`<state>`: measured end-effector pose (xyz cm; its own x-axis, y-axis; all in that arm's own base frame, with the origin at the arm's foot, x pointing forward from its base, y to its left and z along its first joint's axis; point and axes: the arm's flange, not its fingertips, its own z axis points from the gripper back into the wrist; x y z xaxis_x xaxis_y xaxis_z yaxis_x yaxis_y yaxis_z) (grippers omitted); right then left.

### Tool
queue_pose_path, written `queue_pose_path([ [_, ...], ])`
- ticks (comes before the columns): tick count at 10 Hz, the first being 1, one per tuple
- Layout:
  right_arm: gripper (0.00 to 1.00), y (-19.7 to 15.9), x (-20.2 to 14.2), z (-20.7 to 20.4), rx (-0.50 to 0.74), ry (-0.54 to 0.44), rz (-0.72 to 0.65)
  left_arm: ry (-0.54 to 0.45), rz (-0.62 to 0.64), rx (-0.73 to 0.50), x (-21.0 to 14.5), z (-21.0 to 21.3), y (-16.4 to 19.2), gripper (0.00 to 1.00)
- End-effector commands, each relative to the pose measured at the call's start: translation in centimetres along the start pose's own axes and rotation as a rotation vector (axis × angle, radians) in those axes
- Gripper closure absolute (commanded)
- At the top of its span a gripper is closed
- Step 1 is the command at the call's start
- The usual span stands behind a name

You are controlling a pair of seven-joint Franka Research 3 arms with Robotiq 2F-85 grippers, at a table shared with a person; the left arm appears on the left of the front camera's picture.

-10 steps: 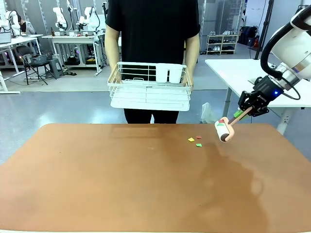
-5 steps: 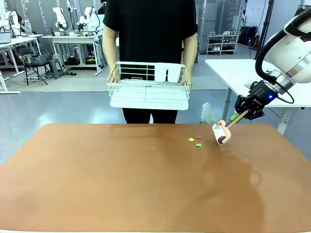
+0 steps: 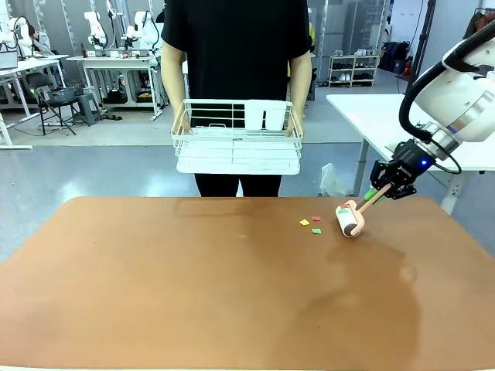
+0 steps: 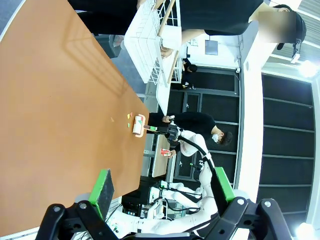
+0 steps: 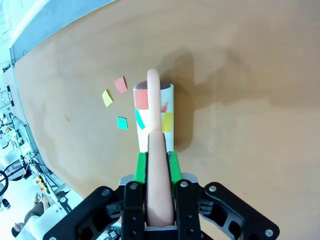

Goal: Clean the table.
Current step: Clean the table with the Lint Roller when the human lifts the Dish drying rack.

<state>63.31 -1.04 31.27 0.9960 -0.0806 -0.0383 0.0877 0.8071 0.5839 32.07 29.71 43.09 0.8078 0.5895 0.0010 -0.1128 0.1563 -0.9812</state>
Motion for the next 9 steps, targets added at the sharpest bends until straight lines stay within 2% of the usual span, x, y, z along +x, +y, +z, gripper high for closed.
queue_pose_path([
  [1,0.79,0.3,0.9,-0.9,-0.022,0.045,-0.036,0.008,-0.008,-0.013,-0.3,0.3,0.1,0.00],
  [4,0.79,0.9,1.1,-3.5,-0.036,0.093,-0.050,0.008,-0.008,-0.013,-0.3,0.3,0.1,0.00],
  [5,0.79,1.9,1.0,-5.1,0.002,0.134,-0.064,0.008,-0.008,-0.013,-0.3,0.3,0.1,0.00],
  [6,0.79,3.3,0.8,-7.3,-0.007,0.168,-0.061,0.008,-0.008,-0.013,-0.3,0.3,0.1,0.00],
  [9,0.79,8.0,-0.2,-13.3,0.024,0.172,-0.049,0.008,-0.008,-0.013,-0.3,0.3,0.1,0.00],
])
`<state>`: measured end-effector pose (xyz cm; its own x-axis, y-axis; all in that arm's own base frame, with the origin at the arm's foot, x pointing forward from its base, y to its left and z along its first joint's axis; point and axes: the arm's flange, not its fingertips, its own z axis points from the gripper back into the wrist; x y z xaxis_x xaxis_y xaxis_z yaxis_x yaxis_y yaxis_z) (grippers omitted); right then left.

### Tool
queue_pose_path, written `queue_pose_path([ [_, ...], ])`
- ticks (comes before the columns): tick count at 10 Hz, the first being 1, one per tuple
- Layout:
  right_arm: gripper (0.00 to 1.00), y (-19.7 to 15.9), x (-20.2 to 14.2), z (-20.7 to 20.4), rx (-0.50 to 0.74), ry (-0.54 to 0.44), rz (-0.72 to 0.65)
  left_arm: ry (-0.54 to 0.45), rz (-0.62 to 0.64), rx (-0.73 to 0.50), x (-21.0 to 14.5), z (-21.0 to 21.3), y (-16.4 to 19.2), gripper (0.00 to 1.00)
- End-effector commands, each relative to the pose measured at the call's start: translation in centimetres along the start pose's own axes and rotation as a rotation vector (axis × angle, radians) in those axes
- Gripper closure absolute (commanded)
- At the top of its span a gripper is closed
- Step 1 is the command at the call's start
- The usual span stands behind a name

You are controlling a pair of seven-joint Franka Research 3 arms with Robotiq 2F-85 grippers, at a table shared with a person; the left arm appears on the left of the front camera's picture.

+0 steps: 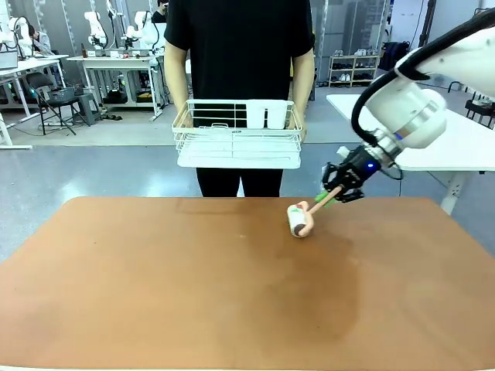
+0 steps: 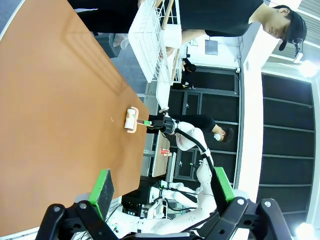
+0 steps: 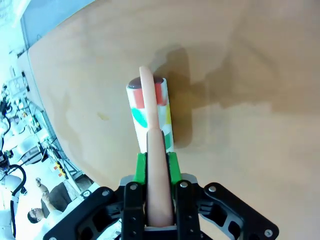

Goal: Clean the table.
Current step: Clean the table with the Lint Roller when the human lifts the Dish drying rack.

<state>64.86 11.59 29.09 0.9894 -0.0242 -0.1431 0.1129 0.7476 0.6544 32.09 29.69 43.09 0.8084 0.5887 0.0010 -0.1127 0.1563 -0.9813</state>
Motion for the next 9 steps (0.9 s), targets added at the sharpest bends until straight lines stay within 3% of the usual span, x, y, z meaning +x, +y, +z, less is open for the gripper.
queue_pose_path([
  [1,0.79,-0.2,-0.8,-5.1,-0.067,0.069,-0.017,0.007,-0.008,-0.013,-0.3,0.4,0.1,0.00],
  [3,0.79,1.9,-1.4,-5.6,-0.025,0.023,0.017,0.007,-0.008,-0.013,-0.3,0.4,0.1,0.00],
  [9,0.79,3.5,-2.8,-4.9,0.045,-0.014,0.030,0.007,-0.008,-0.013,-0.3,0.4,0.1,0.00],
])
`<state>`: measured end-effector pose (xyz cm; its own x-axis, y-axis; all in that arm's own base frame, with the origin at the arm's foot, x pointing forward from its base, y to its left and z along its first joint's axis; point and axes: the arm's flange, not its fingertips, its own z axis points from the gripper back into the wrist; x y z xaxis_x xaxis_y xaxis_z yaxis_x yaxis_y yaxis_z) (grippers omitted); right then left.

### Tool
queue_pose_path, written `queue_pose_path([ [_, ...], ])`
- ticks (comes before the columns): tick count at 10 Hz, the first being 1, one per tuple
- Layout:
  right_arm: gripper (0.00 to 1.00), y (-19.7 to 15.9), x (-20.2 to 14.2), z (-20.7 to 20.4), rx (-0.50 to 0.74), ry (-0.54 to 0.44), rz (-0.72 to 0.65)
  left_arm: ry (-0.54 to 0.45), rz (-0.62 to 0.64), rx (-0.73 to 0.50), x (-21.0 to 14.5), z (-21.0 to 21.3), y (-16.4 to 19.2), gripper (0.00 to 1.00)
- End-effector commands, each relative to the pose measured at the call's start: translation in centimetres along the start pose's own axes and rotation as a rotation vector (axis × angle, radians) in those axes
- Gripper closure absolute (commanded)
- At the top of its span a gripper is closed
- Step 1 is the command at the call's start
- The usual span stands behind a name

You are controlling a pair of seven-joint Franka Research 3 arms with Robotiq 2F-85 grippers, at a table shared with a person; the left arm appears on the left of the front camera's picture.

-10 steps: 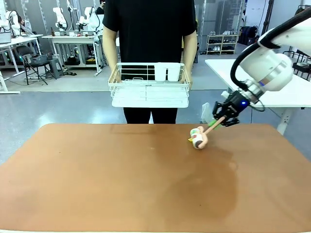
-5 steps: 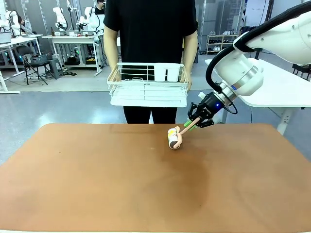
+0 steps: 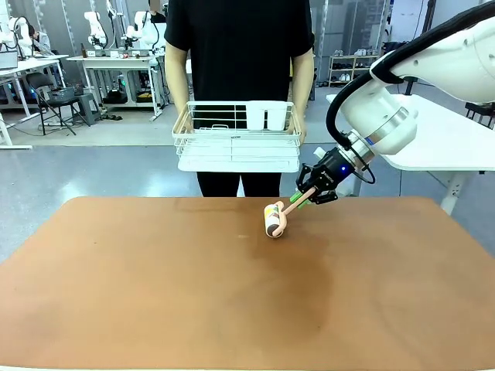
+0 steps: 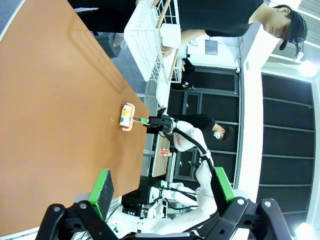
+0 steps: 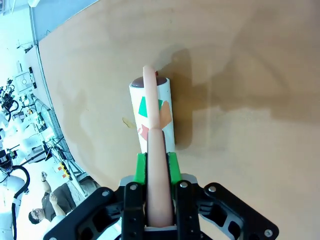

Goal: Clean the table.
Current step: Clean the table with the Lint Roller when the human lifts the Dish drying rack.

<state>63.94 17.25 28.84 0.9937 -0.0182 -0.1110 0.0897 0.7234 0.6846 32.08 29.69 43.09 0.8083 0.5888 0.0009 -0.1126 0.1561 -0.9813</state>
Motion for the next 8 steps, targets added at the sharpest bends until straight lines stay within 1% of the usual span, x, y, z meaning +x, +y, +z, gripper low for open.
queue_pose_path([
  [1,0.79,-0.3,-2.0,-0.4,0.016,-0.004,-0.001,0.007,-0.008,-0.012,-0.3,0.3,0.1,0.00],
  [2,0.79,0.2,-2.5,0.7,0.041,-0.004,-0.009,0.007,-0.008,-0.012,-0.3,0.3,0.1,0.00],
  [4,0.79,1.8,-4.1,4.5,0.112,-0.068,0.036,0.007,-0.008,-0.012,-0.3,0.3,0.1,0.00],
  [5,0.79,2.2,-5.2,5.7,0.135,-0.083,0.063,0.007,-0.008,-0.012,-0.3,0.3,0.1,0.00],
  [8,0.79,2.3,-5.7,6.9,0.112,-0.092,0.062,0.007,-0.008,-0.012,-0.3,0.3,0.1,0.00],
])
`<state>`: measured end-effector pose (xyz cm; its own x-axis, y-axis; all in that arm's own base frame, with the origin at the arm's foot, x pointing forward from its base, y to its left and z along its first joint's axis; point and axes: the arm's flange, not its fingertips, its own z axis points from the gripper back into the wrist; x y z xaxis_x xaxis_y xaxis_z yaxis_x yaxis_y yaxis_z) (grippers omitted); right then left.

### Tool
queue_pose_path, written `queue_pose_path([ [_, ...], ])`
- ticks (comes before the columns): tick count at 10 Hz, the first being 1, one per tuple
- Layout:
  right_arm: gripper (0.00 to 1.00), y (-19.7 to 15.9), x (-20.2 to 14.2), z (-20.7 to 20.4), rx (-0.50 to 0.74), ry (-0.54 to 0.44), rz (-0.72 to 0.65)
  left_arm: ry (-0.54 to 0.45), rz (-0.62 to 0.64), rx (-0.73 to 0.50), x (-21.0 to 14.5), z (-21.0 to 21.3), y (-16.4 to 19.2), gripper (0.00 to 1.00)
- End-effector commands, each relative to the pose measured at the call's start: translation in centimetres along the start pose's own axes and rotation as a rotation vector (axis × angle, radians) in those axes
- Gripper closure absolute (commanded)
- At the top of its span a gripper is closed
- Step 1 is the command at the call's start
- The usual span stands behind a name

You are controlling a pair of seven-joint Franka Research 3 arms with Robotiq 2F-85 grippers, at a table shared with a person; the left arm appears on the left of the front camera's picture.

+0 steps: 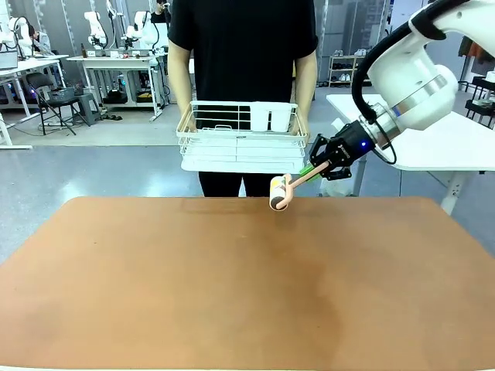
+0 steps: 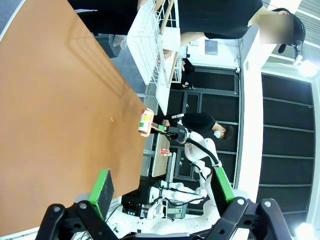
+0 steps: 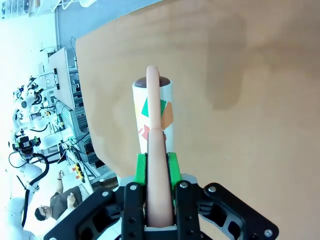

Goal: Clean the table.
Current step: Clean the table with the Lint Roller when the human lifts the Dish drying rack.

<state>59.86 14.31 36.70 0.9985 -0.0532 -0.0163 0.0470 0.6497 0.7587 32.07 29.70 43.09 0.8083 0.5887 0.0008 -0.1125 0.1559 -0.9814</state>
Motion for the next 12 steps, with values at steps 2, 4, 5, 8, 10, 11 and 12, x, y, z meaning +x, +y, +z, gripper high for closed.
queue_pose_path([
  [2,0.79,-0.3,-1.6,2.4,-0.106,0.008,0.042,0.007,-0.008,-0.012,-0.3,0.3,0.1,0.00],
  [4,0.79,-0.7,-4.7,10.0,-0.341,0.083,0.009,0.007,-0.008,-0.012,-0.3,0.3,0.1,0.00],
  [5,0.79,-0.1,-7.5,12.9,-0.441,0.124,0.004,0.007,-0.008,-0.012,-0.3,0.3,0.1,0.00],
  [8,0.79,-1.2,-14.0,16.7,-0.758,0.027,-0.078,0.007,-0.008,-0.012,-0.3,0.3,0.1,0.00],
  [10,0.79,-2.7,-15.6,16.5,-0.796,0.003,-0.080,0.007,-0.008,-0.012,-0.3,0.3,0.1,0.00],
  [11,0.79,-1.6,-14.2,18.5,-0.750,0.039,-0.053,0.007,-0.008,-0.012,-0.3,0.3,0.1,0.00],
  [12,0.79,-1.6,-14.2,18.5,-0.750,0.039,-0.053,0.007,-0.008,-0.012,-0.3,0.3,0.1,0.00],
])
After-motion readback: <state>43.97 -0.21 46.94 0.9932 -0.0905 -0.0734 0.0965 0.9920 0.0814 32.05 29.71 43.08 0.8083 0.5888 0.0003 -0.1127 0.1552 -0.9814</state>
